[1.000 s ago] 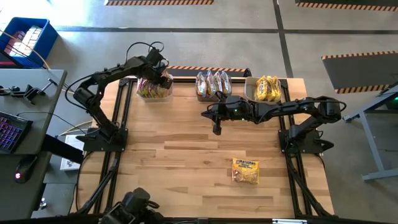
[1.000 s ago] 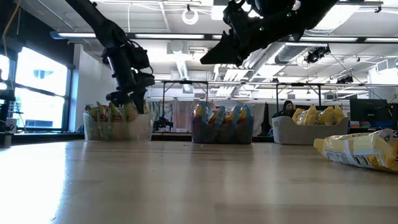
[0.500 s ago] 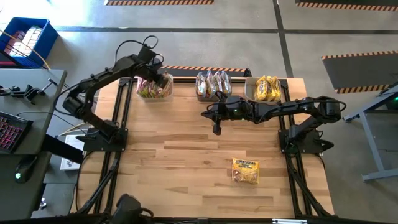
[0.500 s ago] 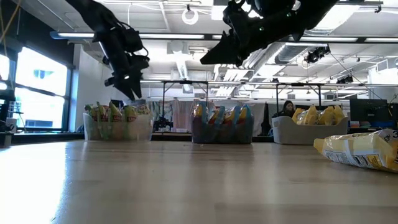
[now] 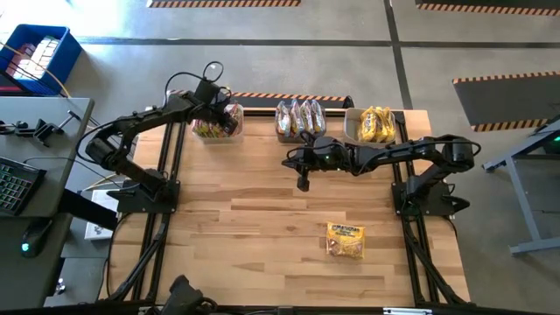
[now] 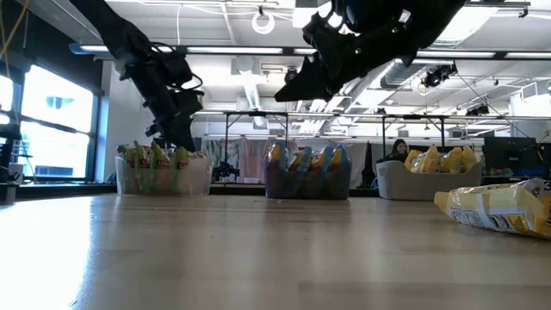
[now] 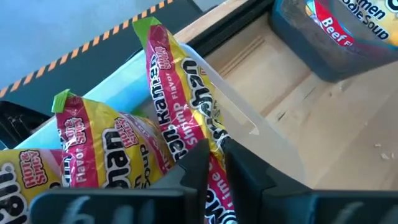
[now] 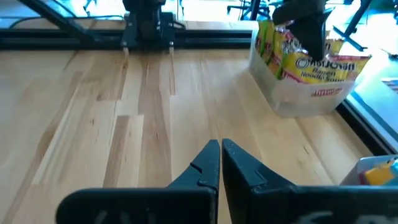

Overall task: Sort Maruchan noodles
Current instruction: Put the green noodle pack into the transparent bin, then put the yellow noodle pack into the gray bin

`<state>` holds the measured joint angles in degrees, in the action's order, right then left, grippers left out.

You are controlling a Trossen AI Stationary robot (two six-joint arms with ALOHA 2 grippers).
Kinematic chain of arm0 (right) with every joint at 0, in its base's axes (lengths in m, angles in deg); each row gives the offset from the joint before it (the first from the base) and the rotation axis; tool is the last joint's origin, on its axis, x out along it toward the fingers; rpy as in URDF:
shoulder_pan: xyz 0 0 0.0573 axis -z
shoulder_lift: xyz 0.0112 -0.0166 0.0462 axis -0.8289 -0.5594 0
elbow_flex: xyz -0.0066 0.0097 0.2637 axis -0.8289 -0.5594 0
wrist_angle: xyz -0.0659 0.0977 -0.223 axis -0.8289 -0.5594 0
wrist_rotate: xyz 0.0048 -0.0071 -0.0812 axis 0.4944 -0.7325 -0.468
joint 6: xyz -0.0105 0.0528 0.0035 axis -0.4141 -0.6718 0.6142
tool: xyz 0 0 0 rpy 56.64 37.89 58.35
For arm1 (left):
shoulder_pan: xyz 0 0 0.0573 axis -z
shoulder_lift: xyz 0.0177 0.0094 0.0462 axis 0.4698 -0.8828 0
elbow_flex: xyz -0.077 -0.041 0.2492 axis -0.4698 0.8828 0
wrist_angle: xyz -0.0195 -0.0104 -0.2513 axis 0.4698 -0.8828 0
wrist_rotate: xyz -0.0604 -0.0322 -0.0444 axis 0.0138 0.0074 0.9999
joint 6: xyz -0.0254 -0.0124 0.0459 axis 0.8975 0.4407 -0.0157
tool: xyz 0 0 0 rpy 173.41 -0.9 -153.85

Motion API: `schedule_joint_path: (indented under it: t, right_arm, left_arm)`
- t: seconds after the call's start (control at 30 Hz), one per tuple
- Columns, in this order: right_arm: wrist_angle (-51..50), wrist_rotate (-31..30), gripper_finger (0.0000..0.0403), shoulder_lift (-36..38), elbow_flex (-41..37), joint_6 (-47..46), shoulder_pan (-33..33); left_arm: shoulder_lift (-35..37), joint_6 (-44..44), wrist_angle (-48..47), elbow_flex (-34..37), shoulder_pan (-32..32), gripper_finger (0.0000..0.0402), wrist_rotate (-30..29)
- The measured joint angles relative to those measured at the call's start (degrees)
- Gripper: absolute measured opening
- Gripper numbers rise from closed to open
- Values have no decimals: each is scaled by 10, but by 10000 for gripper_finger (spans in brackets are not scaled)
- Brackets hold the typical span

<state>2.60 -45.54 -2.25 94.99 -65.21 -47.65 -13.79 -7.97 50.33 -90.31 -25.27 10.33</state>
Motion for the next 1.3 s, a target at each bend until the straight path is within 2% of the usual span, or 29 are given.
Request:
schedule_joint_path:
  t: [0.17,0.33,0.47,0.8,1.07,1.17,1.3]
  right_arm:
    - [3,-4,0,-3,0,4,0]
    - [6,-4,0,-3,0,5,0]
    - [6,-9,0,-3,0,16,-1]
    - [15,-17,0,-3,0,19,-2]
    - [17,-20,0,-3,0,21,-6]
    - [3,-56,0,-3,1,35,-27]
    - [-73,-103,0,3,1,13,-67]
  left_arm:
    - [19,-5,15,3,0,29,-3]
    - [81,-9,35,2,3,23,-2]
    - [144,-18,57,14,30,14,-1]
    - [303,1,271,187,156,1,0]
    - [371,6,381,291,242,3,0]
    - [383,7,398,318,273,3,0]
    - [384,7,416,343,316,3,0]
